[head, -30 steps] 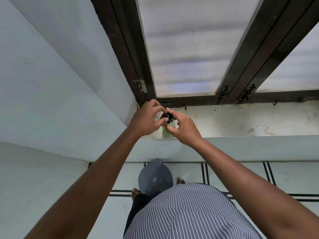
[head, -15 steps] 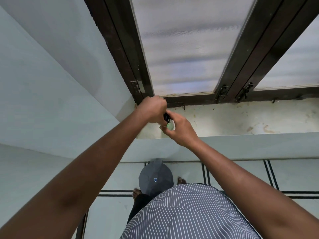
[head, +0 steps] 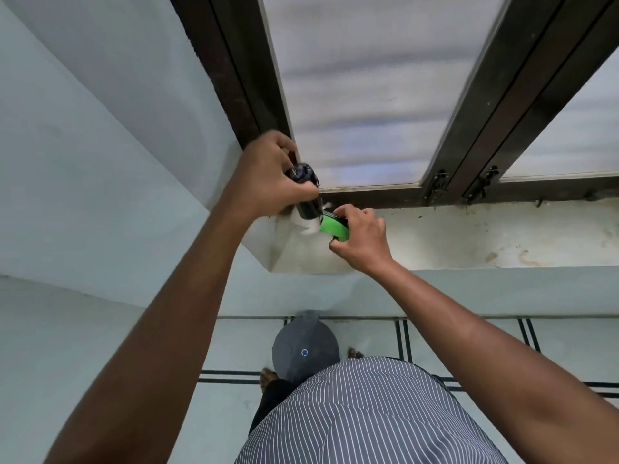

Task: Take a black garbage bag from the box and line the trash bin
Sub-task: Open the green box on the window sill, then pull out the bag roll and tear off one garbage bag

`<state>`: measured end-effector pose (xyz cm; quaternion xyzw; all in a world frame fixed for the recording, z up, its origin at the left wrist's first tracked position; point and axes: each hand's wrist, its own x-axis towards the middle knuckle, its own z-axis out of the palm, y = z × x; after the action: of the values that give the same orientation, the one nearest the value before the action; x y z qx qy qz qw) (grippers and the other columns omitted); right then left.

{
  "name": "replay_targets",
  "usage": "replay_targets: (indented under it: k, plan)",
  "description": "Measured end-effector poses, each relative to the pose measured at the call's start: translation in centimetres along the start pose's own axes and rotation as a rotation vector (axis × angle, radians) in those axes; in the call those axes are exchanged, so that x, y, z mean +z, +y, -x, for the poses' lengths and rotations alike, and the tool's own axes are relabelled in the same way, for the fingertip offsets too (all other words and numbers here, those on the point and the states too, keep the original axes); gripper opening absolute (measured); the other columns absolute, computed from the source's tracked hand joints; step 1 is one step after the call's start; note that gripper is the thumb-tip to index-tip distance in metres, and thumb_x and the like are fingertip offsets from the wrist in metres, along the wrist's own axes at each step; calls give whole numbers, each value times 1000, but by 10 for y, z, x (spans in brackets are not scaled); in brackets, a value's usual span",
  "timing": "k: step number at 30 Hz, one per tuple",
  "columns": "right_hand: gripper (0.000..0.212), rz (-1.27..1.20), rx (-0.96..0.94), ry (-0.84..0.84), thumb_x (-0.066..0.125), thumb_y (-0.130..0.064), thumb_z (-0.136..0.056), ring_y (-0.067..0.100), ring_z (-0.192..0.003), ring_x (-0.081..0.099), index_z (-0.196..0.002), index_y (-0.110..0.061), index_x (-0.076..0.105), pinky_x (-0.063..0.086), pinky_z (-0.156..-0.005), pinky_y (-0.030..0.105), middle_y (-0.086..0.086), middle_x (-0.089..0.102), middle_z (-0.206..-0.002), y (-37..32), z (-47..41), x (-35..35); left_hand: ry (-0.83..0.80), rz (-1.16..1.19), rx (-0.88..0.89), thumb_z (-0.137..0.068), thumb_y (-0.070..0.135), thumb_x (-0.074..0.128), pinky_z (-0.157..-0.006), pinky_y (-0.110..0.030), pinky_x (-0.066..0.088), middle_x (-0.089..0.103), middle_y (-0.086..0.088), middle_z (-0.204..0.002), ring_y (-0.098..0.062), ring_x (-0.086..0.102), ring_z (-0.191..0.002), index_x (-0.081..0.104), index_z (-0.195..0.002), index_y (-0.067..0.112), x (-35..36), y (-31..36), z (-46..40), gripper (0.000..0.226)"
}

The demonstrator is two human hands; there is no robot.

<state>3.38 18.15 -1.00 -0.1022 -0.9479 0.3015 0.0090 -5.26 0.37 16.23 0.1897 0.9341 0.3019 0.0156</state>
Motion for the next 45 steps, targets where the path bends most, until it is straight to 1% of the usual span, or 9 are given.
replay_targets:
  k: [6,11,17,22,29,33,37,41,45]
  plan:
    - [84,26,13,-162,83,-33,-90,32,-147,46,-165,-24,46,36,-120,47,5,61,-155,-13,-15,11,102,53,-115,-51,55,84,-71,-35,62,76,-2,-88,-15,73,-81,73,-107,14,-22,13,2,71]
    - [140,-602,22,-237,102,-62,-64,14,-156,40,-174,-32,21,36,-123,33,-5,39,-175,-31,0,-17,0,29,-145,-57,48,86,-64,-40,54,67,0,-75,-15,60,-67,63,-78,12,-11,-1,3,48]
    - [33,-1008,66,-215,68,-43,-108,18,-91,79,-135,-24,70,66,-69,37,5,80,-113,-45,26,-47,-156,433,-324,-84,37,89,-81,-34,68,78,4,-106,-12,74,-107,86,-86,12,10,0,3,25]
    - [36,-1089,244,-147,51,-50,-116,20,-74,76,-120,-23,74,59,-58,34,-1,81,-92,-52,34,-54,-257,700,-429,-85,50,89,-91,-42,68,81,-5,-119,-19,79,-109,78,-122,24,49,-2,19,46]
    - [32,-1327,467,-72,56,-39,-116,21,-64,72,-128,-13,69,64,-64,35,10,80,-100,-45,32,-58,-270,1232,-648,-99,49,74,-107,-45,60,80,-6,-125,-28,74,-125,72,-138,15,83,-6,33,52]
    - [32,-1409,598,-20,61,-34,-114,19,-66,72,-130,-6,66,63,-60,30,17,73,-109,-46,32,-62,-281,1249,-623,-96,31,81,-111,-44,57,77,-15,-134,-34,71,-130,72,-139,5,94,-12,35,51]
    - [46,-1235,814,-11,78,-45,-100,13,-69,50,-122,-11,57,48,-55,28,2,50,-92,-53,50,-67,-91,1044,-629,-79,44,92,-108,-47,59,80,-5,-128,-28,76,-121,69,-139,19,97,-22,37,69]
    - [29,-1168,423,79,68,-39,-108,11,-55,46,-94,-15,57,45,-55,33,-5,49,-70,-77,59,-79,-101,943,-529,-78,47,93,-106,-50,61,79,-4,-126,-25,76,-117,70,-135,24,94,-25,41,65]
    - [33,-706,110,242,58,-51,-109,14,-113,62,-119,-20,65,50,-99,34,-8,67,-115,-84,15,-88,-149,1057,-502,-84,38,89,-86,-46,65,79,-13,-119,-36,75,-116,73,-132,12,88,-11,45,57]
